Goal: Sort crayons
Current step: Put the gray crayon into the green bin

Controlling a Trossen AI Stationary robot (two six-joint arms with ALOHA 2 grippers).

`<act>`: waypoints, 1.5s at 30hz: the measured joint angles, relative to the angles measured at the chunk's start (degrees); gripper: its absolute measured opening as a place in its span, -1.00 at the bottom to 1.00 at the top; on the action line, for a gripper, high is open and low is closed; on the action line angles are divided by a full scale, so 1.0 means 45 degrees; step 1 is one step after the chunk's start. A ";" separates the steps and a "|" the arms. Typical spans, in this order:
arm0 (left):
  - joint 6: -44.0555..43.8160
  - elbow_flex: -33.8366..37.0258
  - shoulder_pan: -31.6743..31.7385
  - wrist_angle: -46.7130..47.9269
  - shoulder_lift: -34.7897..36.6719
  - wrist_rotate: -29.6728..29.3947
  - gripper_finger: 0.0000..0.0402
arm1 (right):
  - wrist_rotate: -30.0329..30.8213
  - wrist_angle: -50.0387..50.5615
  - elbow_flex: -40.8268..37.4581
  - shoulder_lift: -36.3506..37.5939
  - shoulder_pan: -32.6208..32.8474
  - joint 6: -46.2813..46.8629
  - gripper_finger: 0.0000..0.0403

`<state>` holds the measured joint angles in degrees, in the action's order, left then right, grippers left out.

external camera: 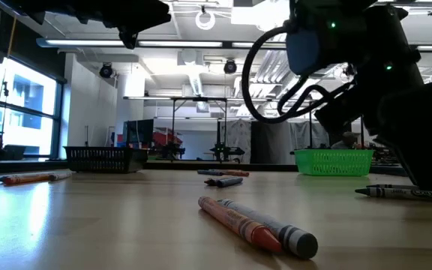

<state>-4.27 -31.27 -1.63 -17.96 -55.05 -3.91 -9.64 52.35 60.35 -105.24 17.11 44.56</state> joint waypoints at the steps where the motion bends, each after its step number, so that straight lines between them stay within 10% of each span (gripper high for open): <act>1: 0.0000 0.0000 0.0000 0.0000 0.0000 0.0002 -0.60 | -0.0028 -0.0167 -0.0178 0.0020 -0.0007 0.0013 -0.51; 23: -0.0007 0.0000 0.0005 0.0017 0.0000 0.0007 -0.60 | 0.0445 0.1665 0.0863 0.0079 -0.0864 -0.0886 -0.97; 37: -0.0010 0.0000 0.0010 0.0015 0.0000 0.0007 -0.60 | 0.7353 0.3914 0.2519 0.4019 -0.4000 -0.1906 -0.96; 45: 0.0196 0.0000 0.0010 0.0002 0.0000 0.0011 -0.60 | 0.7878 0.1226 0.2195 0.4902 -0.8120 -0.4460 -0.96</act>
<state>-3.39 -31.27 -1.58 -17.94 -55.05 -3.86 25.81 57.87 70.22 -83.18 -19.43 24.49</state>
